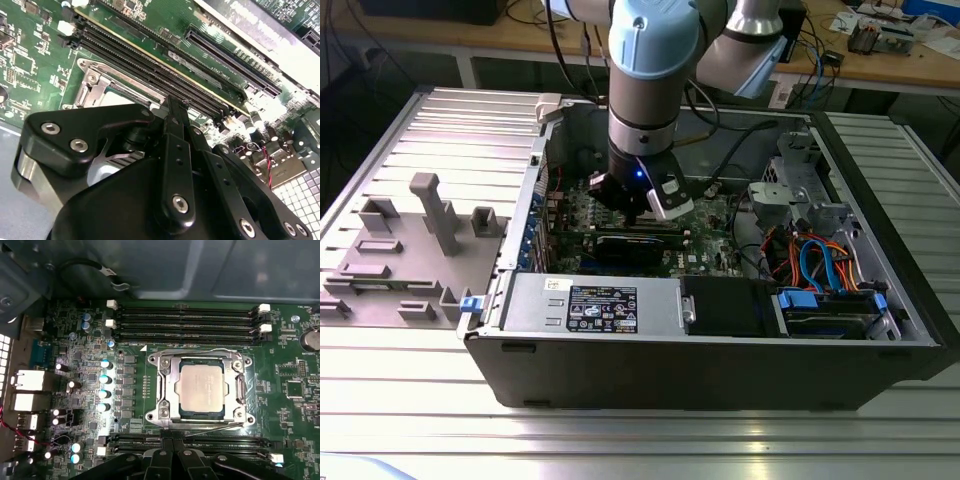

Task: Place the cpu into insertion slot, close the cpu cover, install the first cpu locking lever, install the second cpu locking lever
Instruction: 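Install the second cpu locking lever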

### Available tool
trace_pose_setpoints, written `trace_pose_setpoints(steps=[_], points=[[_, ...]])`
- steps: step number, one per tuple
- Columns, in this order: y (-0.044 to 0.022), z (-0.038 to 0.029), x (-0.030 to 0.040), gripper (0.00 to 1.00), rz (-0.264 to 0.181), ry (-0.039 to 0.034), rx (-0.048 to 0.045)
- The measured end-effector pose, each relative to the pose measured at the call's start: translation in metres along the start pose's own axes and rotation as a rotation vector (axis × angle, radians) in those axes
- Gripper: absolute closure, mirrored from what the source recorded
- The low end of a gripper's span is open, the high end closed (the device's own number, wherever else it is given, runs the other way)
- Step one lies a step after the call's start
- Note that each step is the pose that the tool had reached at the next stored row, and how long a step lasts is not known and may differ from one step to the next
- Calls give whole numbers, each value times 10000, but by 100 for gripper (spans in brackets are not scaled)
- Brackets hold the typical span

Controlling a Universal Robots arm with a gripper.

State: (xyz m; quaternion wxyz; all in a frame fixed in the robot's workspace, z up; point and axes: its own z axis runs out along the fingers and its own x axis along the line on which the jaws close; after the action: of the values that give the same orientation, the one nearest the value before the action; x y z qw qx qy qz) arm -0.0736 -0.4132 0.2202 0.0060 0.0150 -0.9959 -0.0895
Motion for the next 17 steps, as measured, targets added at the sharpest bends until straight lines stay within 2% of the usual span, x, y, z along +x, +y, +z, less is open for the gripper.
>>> trace_pose_setpoints(steps=[2,15,16,17], points=[[-2,8,1,89,-6,12,-27],[-7,20,11,89,-8,11,-36],[-15,23,11,89,-7,16,-54],[-38,21,14,89,-7,17,-199]])
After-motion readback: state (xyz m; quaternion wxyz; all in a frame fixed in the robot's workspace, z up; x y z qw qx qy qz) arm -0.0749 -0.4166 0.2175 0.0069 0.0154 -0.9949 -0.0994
